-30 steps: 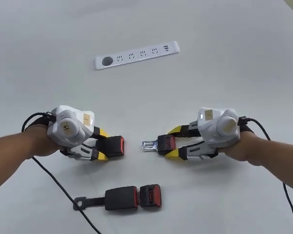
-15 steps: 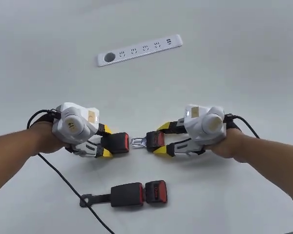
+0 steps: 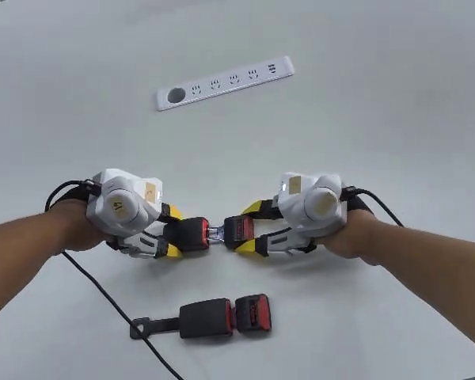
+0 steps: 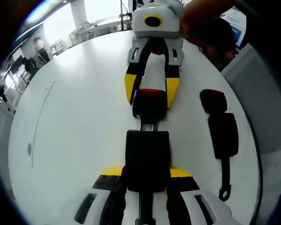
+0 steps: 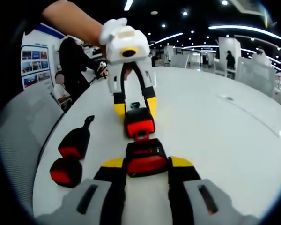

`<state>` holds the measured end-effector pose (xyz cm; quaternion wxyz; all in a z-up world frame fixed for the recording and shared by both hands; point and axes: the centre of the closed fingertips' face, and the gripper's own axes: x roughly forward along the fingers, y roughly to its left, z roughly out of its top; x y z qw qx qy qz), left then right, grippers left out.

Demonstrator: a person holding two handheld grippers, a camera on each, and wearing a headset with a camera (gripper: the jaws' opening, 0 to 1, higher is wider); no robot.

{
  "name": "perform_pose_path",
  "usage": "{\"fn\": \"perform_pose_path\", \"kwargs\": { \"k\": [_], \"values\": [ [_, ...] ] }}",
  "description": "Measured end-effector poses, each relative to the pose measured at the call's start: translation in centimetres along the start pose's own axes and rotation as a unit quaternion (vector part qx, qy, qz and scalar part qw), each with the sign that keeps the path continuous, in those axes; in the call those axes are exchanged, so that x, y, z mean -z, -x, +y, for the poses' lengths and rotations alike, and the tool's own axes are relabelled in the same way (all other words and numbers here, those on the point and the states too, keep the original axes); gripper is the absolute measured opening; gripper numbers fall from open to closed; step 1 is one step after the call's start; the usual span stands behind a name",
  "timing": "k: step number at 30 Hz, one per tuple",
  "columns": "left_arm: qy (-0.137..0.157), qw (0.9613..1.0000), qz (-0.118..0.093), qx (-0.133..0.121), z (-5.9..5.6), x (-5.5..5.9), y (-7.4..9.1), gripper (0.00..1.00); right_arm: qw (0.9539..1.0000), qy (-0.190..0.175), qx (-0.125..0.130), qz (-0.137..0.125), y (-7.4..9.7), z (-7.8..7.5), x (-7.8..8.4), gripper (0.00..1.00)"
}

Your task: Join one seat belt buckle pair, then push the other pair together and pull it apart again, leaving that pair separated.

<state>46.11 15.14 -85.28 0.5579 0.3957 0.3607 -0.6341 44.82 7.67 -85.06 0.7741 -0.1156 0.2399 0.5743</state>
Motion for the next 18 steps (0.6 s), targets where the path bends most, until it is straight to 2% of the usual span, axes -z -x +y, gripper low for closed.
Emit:
{"fn": "perform_pose_path", "kwargs": {
  "k": [7,18],
  "values": [
    [-0.010,0.9999,0.013,-0.001,0.31,0.52,-0.09,0.34,1.0000,0.000,-0.002,0.003,0.00,-0.17,0.05,0.34],
    [-0.018,0.9995,0.025,0.005,0.43,0.51,-0.39,0.33,0.9998,0.002,-0.007,0.017,-0.37,-0.27,-0.04,0.34]
  ]
}}
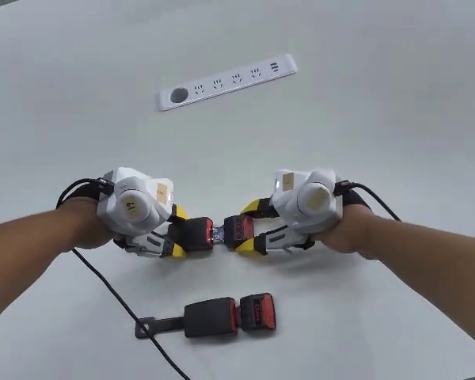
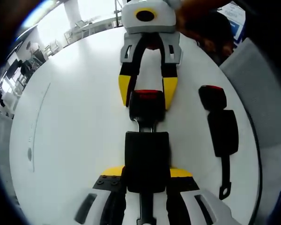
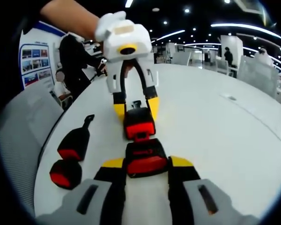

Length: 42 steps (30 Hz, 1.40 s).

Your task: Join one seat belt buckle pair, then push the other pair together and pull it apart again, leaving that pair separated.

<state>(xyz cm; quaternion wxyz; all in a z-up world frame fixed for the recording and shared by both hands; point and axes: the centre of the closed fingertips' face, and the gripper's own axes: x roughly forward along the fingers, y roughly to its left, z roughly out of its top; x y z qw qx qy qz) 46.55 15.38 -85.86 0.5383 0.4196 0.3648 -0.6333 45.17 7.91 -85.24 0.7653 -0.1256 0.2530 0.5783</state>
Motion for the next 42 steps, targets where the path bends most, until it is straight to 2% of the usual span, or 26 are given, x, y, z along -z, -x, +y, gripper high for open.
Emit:
{"fn": "perform_pose_path", "kwargs": {
  "k": [5,12,25,42],
  "values": [
    [-0.001,1.0000,0.002,0.000,0.0,0.0,0.0,0.33,1.0000,0.001,0.002,0.004,-1.1,0.3,-0.7,0.34],
    [0.006,1.0000,-0.001,-0.001,0.0,0.0,-0.1,0.33,0.9999,-0.004,0.003,0.011,-1.3,0.2,-0.9,0.33],
    [0.008,1.0000,0.004,-0.002,-0.2,-0.1,-0.1,0.33,0.9993,0.006,0.003,0.038,-1.6,0.0,-0.9,0.34],
    [0.023,0.9997,0.000,-0.008,-0.4,-0.3,0.2,0.34,0.9982,0.023,0.012,0.055,-1.9,-0.1,-0.9,0.34]
  ]
}}
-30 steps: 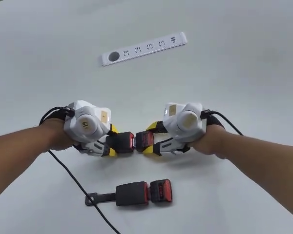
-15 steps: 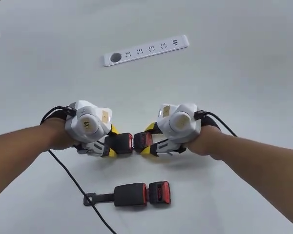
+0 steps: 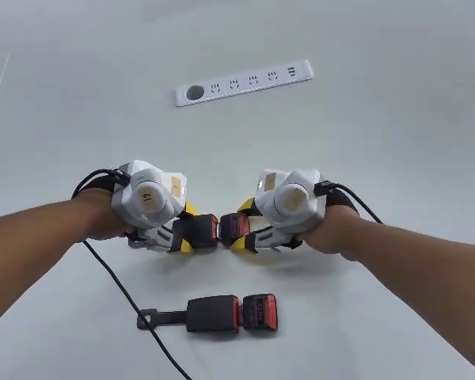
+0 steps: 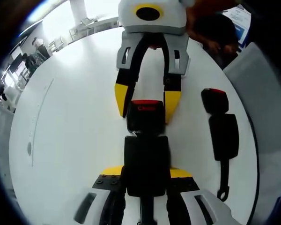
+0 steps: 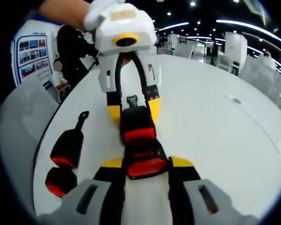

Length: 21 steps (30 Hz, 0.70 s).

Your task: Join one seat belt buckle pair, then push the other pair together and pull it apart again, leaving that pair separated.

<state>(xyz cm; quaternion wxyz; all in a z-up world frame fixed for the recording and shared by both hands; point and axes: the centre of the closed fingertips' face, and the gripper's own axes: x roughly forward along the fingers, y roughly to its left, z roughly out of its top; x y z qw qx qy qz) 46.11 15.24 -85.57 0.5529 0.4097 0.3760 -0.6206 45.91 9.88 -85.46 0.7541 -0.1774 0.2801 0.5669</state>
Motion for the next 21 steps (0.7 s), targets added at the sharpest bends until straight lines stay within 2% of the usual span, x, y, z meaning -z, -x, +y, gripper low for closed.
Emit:
{"fn": "perform_pose_path", "kwargs": {
  "k": [14,21],
  "values": [
    [0.016,0.9997,-0.021,-0.003,-0.11,-0.14,0.19,0.34,1.0000,0.004,0.002,0.001,-0.01,-0.06,-0.03,0.35],
    [0.015,0.9996,-0.021,-0.004,-0.24,-0.29,0.25,0.34,1.0000,0.003,0.004,0.003,0.02,-0.10,-0.03,0.35]
  ]
}}
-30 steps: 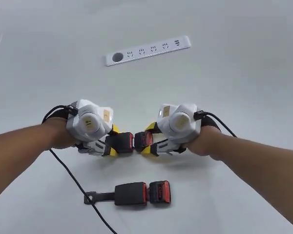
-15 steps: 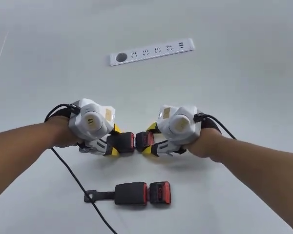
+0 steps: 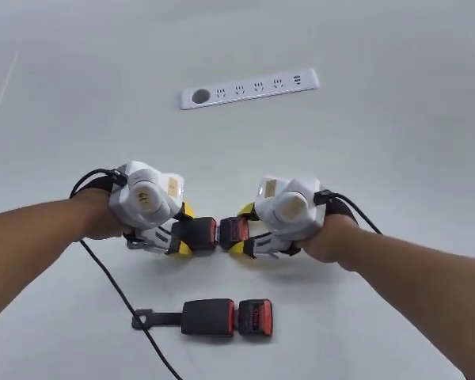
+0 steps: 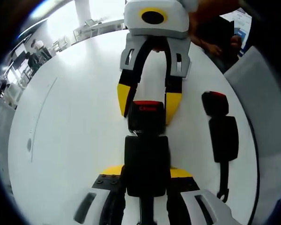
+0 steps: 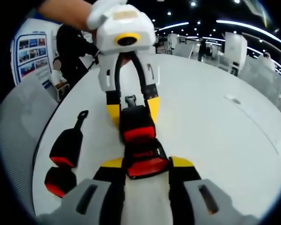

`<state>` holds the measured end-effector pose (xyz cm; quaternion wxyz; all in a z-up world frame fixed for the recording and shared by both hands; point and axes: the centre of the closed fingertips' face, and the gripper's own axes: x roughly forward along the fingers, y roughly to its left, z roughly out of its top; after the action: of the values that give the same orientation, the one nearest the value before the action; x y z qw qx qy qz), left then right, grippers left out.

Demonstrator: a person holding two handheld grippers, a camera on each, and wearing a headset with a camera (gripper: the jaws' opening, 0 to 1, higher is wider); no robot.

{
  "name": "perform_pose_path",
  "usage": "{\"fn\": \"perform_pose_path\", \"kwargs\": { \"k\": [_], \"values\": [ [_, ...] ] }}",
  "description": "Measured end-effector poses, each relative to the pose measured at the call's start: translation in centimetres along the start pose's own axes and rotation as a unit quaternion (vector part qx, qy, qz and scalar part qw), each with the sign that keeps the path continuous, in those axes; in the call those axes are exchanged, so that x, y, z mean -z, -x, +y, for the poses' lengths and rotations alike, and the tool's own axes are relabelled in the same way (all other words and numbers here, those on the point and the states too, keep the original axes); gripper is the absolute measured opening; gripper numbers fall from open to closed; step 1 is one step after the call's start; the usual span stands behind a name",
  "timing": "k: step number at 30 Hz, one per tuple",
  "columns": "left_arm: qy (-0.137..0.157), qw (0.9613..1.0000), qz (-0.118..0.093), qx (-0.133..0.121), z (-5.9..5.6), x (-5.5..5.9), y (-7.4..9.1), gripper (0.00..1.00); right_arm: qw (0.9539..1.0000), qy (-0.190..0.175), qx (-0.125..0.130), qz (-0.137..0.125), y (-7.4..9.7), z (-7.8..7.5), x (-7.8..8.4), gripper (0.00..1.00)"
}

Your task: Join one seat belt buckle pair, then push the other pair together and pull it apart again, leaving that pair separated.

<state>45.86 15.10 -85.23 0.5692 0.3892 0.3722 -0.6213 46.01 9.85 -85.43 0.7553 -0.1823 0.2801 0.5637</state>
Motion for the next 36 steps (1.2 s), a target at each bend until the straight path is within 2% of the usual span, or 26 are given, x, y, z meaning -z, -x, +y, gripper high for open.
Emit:
{"fn": "perform_pose_path", "kwargs": {
  "k": [10,17,36],
  "values": [
    [0.012,0.9998,-0.013,0.001,0.2,0.3,0.0,0.34,1.0000,0.001,0.001,0.004,1.1,-0.3,0.9,0.35],
    [0.014,0.9998,-0.014,0.002,0.1,0.1,-0.1,0.34,1.0000,0.005,0.000,0.002,1.5,-0.3,1.1,0.35],
    [0.016,0.9998,-0.013,0.001,0.0,0.0,0.0,0.34,0.9999,0.002,0.015,0.002,5.4,-0.8,4.2,0.36]
  ]
}}
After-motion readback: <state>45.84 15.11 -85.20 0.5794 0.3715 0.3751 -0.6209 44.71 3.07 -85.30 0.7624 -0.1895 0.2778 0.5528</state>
